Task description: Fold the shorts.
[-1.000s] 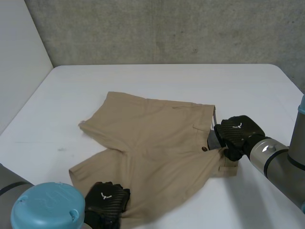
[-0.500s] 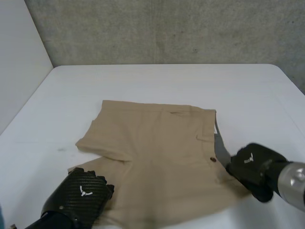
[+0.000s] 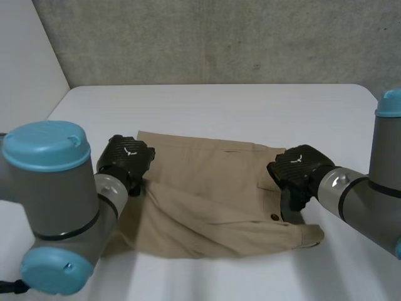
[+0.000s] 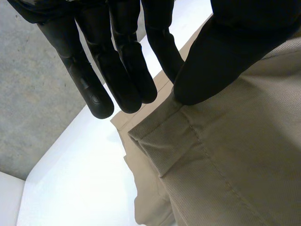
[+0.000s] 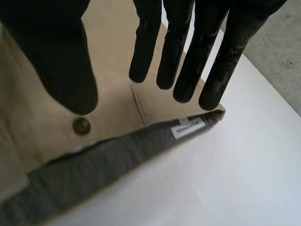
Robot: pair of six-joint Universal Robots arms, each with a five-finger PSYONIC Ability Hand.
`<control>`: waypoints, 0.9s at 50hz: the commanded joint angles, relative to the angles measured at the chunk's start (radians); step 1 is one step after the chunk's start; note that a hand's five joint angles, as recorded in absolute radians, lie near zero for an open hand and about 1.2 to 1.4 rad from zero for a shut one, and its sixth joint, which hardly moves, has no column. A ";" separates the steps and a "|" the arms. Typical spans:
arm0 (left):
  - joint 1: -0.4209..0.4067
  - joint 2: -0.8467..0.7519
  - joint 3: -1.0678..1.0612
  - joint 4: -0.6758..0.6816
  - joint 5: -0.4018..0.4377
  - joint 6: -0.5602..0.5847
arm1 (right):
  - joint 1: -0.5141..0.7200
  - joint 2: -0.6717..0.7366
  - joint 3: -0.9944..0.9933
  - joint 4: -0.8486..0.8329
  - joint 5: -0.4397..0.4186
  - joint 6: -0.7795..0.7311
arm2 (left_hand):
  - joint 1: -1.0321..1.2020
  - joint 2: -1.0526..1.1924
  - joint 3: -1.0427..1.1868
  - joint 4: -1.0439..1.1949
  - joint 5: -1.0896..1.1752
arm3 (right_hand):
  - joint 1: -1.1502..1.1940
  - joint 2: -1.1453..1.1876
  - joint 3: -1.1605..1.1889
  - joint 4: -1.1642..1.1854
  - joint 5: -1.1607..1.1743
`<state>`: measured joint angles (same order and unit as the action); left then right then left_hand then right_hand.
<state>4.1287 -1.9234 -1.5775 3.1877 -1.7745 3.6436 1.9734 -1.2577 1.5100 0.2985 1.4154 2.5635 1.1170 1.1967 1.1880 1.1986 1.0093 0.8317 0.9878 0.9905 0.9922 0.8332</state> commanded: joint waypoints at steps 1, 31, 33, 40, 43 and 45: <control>-0.002 -0.008 0.002 -0.008 0.000 -0.003 | -0.001 -0.031 -0.030 0.068 -0.036 0.142 | 0.279 0.200 0.208 0.198 0.212 | -0.312 -0.468 -0.471 -0.472 -0.488; 0.051 -0.126 0.129 0.031 0.023 0.000 | -0.056 0.121 -0.166 0.131 -0.147 0.092 | 0.279 0.200 0.208 0.198 0.212 | 0.565 0.408 0.406 0.404 0.389; 0.071 -0.155 0.166 0.055 0.024 0.001 | -0.044 0.162 -0.223 0.088 -0.106 0.092 | 0.279 0.200 0.208 0.198 0.212 | 0.565 0.408 0.406 0.404 0.389; 0.094 -0.267 0.319 0.133 0.047 0.001 | 0.015 0.297 -0.416 -0.027 -0.003 0.073 | 0.279 0.200 0.208 0.198 0.212 | 0.565 0.408 0.406 0.404 0.389; 0.104 -0.339 0.419 0.152 0.078 0.003 | 0.027 0.381 -0.503 -0.077 0.023 0.072 | 0.279 0.200 0.208 0.198 0.212 | 0.565 0.408 0.406 0.404 0.389; 0.122 -0.400 0.494 0.153 0.099 0.004 | 0.030 0.425 -0.545 -0.105 0.031 0.070 | 0.279 0.200 0.208 0.198 0.212 | 0.565 0.408 0.406 0.404 0.389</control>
<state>4.2218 -2.1756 -1.2799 3.3081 -1.7303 3.6450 1.9786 -0.9724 1.1150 0.2821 1.4024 2.6400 1.1170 1.1976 1.1919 1.2022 1.0093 0.9314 1.1775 1.1817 1.1913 0.9925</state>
